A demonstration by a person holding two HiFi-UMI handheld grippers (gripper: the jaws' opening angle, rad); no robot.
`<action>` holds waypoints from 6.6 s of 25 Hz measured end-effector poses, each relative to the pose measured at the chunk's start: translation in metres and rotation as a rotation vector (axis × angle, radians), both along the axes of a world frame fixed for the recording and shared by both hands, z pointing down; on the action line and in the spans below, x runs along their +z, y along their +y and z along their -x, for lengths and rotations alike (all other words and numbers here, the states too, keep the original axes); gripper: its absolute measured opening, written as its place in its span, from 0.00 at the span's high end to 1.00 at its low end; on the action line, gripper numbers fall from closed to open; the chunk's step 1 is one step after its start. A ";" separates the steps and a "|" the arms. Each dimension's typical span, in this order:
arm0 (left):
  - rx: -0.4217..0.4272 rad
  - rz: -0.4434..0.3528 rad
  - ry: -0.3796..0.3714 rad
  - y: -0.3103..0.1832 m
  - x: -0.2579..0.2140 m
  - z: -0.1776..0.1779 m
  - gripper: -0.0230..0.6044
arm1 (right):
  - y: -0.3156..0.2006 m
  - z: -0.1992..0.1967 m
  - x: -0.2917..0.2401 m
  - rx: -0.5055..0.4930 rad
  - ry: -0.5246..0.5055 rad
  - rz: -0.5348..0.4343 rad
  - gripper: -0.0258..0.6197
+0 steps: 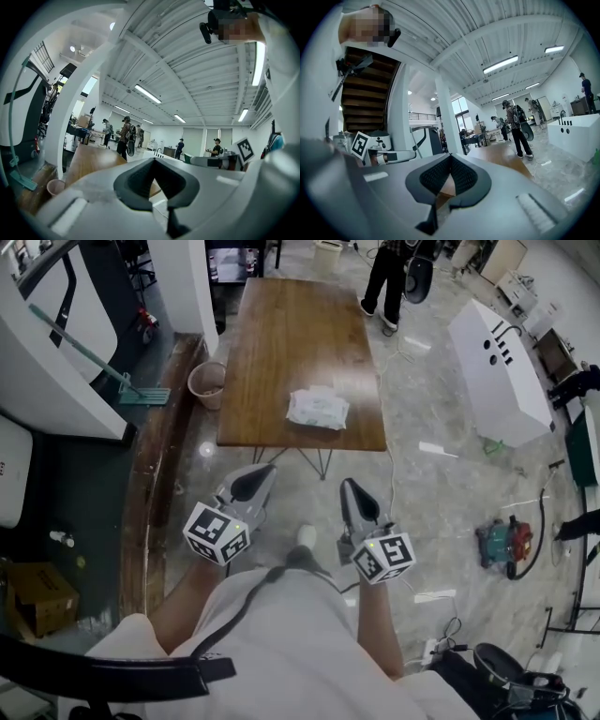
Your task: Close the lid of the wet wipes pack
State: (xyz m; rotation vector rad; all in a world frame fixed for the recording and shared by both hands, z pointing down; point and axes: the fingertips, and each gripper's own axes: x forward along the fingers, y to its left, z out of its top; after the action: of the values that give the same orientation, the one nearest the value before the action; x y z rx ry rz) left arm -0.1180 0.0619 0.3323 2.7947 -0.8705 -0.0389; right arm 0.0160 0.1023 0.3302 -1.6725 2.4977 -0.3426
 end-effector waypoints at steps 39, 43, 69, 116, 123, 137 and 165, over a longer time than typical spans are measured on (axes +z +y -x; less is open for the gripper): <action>-0.228 0.065 -0.087 -0.163 0.029 -0.129 0.96 | -0.192 -0.116 0.031 -0.328 0.001 0.051 0.95; -0.233 0.080 -0.098 -0.170 0.036 -0.134 0.96 | -0.199 -0.126 0.040 -0.327 -0.005 0.065 0.95; -0.045 0.190 -0.165 -0.240 0.120 -0.132 0.96 | -0.275 -0.112 0.127 -0.203 0.071 0.202 0.95; -0.068 0.315 -0.216 -0.297 0.230 -0.137 0.96 | -0.375 -0.075 0.222 -0.373 0.201 0.241 0.70; -0.060 0.306 -0.220 -0.293 0.226 -0.137 0.96 | -0.363 -0.070 0.219 -0.407 0.227 0.243 0.70; -0.059 0.305 -0.206 -0.281 0.222 -0.136 0.96 | -0.346 -0.064 0.223 -0.424 0.277 0.247 0.70; -0.069 0.279 -0.191 -0.255 0.208 -0.102 0.96 | -0.314 -0.027 0.243 -0.478 0.540 0.288 0.70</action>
State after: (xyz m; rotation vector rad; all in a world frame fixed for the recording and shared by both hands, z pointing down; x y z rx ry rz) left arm -0.0157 -0.1929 0.5402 2.5359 -0.9342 0.3193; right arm 0.0427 -0.2119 0.5733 -1.3628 3.4043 -0.3390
